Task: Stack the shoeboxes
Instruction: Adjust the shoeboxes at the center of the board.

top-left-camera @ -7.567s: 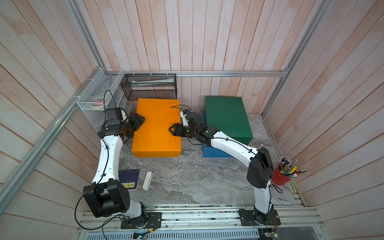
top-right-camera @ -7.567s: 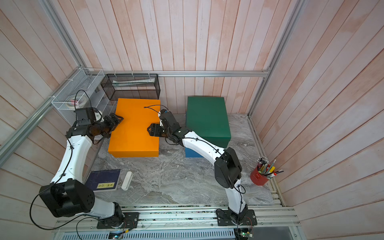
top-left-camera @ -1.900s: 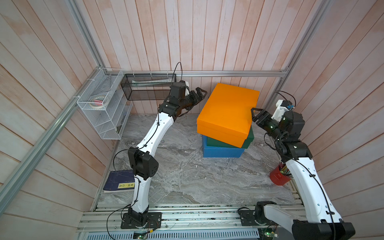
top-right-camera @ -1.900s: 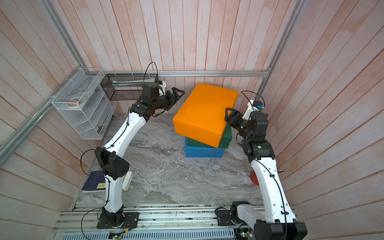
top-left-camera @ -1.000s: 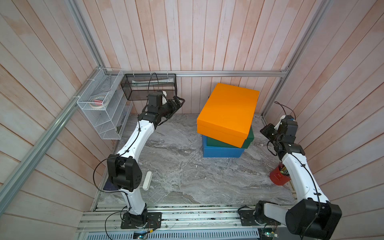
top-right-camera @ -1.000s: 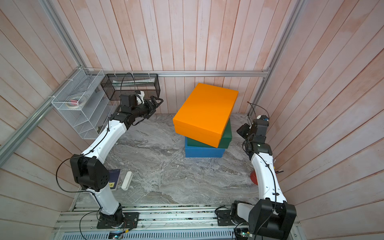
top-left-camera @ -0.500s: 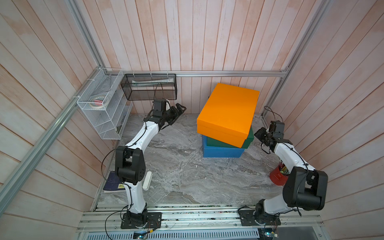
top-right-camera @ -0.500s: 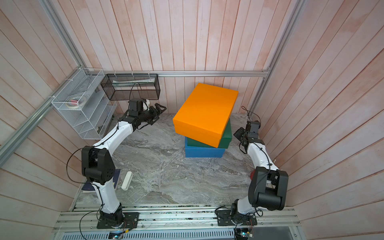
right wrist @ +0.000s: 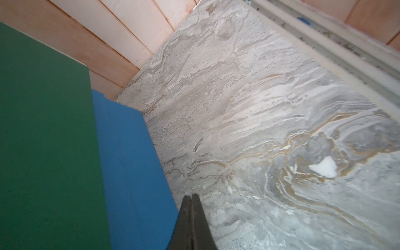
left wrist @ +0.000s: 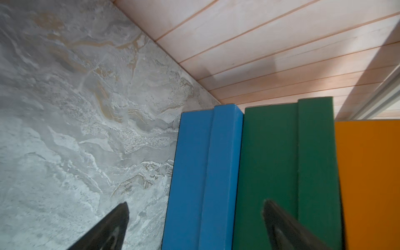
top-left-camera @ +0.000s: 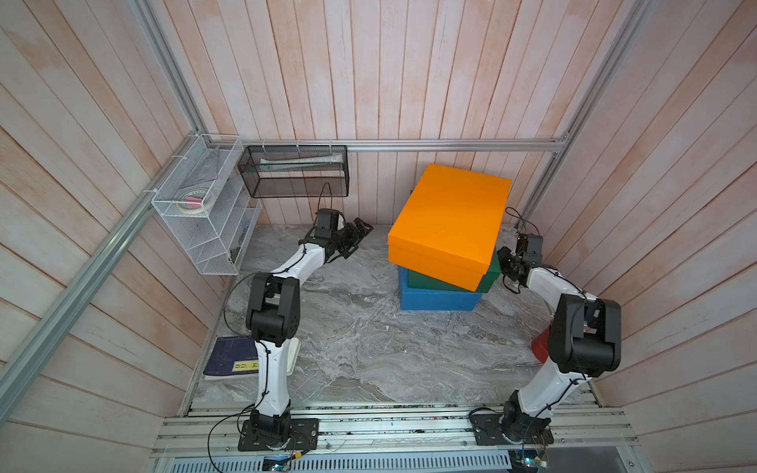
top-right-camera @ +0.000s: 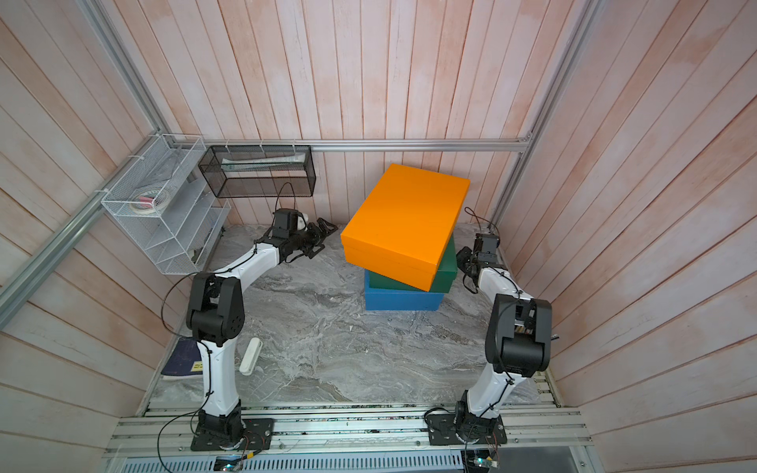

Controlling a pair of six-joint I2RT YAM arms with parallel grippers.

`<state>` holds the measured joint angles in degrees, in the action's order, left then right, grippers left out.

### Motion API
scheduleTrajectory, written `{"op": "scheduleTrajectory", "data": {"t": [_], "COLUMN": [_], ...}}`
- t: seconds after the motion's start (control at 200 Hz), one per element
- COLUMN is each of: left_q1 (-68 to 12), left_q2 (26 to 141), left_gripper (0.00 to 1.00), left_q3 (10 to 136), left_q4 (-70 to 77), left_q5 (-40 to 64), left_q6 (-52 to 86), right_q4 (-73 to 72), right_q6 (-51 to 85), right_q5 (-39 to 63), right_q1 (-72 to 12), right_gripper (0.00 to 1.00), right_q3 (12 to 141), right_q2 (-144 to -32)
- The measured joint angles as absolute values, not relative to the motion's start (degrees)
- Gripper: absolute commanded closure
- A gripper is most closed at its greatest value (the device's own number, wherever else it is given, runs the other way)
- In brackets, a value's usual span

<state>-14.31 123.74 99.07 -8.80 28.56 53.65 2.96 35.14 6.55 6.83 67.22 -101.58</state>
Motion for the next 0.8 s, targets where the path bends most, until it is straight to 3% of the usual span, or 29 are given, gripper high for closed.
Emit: {"op": "scheduleTrajectory", "data": {"t": [0.52,0.8], "left_q1": [-17.96,-20.43], "left_q2": [127.28,126.74], "left_gripper": [0.00,0.05], "left_q3": [104.14,98.59], "left_q4": [-5.56,-3.22], "left_q5": [30.04,29.98], "left_q6": [56.01,57.63], "right_q4": [0.47,-0.03], "right_q6": [35.18,35.20], "right_q5": [7.60,7.66], "right_q1": [2.46,4.27], "right_gripper": [1.00,1.00], "right_q3": [67.57,68.01], "right_q2": [-105.47,-105.60]}}
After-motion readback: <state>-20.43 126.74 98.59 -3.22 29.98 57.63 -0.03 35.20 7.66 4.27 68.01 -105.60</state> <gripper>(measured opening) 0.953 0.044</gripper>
